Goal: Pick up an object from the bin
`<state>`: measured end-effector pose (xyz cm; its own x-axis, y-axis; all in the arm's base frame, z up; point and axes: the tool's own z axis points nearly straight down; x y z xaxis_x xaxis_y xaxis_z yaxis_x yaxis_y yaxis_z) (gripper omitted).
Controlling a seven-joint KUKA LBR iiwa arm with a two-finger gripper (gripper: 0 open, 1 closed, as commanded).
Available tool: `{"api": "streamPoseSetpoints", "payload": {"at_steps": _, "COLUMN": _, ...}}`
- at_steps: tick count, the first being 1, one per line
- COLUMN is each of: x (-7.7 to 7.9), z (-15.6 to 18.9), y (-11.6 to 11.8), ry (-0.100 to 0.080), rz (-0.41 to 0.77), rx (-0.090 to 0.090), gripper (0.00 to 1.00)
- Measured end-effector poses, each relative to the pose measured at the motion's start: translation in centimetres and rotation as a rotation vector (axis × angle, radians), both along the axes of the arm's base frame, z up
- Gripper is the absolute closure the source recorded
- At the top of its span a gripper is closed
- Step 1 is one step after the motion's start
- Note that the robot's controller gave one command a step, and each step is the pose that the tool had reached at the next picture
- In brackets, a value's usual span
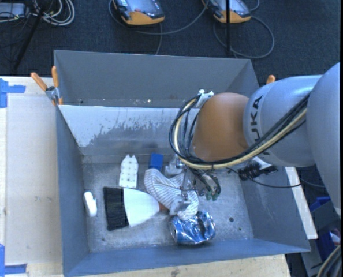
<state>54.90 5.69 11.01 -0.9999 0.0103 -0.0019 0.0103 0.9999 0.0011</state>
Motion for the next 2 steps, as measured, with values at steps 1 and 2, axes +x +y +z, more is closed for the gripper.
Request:
{"api": "streamPoseSetpoints", "payload": {"at_steps": 1, "x": -0.9, "z": -0.5, "y": 0.1, "ry": 0.008, "rz": -0.08, "rx": -0.001, "gripper": 0.0}}
{"api": "streamPoseSetpoints", "payload": {"at_steps": 2, "x": -2.2, "z": -0.2, "y": 0.3, "ry": 0.005, "rz": -0.354, "rx": -0.001, "gripper": 0.0}}
